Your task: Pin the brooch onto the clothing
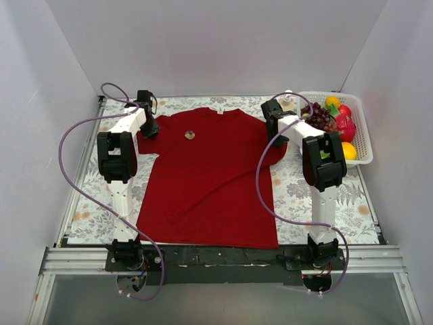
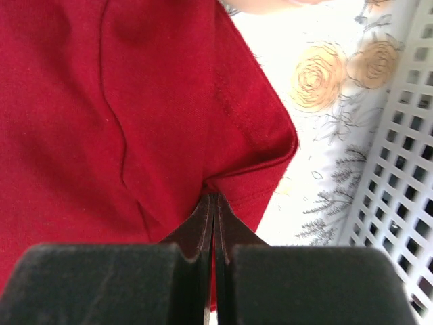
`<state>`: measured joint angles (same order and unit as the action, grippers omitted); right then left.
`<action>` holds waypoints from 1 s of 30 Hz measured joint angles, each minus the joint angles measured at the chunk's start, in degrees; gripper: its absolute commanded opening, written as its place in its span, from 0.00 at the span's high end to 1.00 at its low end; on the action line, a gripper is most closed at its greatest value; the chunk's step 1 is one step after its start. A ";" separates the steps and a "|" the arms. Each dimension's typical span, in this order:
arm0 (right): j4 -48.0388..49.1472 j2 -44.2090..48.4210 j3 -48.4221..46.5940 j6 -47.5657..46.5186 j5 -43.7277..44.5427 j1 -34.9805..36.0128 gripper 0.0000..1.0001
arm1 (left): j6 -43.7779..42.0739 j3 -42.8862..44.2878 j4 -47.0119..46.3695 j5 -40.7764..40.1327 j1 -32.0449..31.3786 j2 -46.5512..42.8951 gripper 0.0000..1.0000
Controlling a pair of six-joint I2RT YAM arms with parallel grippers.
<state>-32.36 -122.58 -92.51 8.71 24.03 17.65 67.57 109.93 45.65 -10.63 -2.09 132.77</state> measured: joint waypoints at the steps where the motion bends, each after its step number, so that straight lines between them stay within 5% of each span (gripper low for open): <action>1: -0.07 0.02 0.00 -0.02 0.28 0.04 0.99 | 0.17 -0.24 -0.15 -0.20 -0.02 -0.09 1.00; 16: -0.61 0.17 0.07 -0.09 3.98 0.04 0.99 | 0.83 -4.55 -0.90 0.13 8.85 -2.62 1.00; 30: -3.39 1.95 -1.46 -0.28 4.22 0.31 0.99 | -0.72 -4.48 -0.42 3.15 10.08 -3.10 1.00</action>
<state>-35.75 -120.64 -93.97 8.43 28.25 17.96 66.85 105.45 45.23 -7.49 7.99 129.67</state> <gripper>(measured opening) 0.020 0.008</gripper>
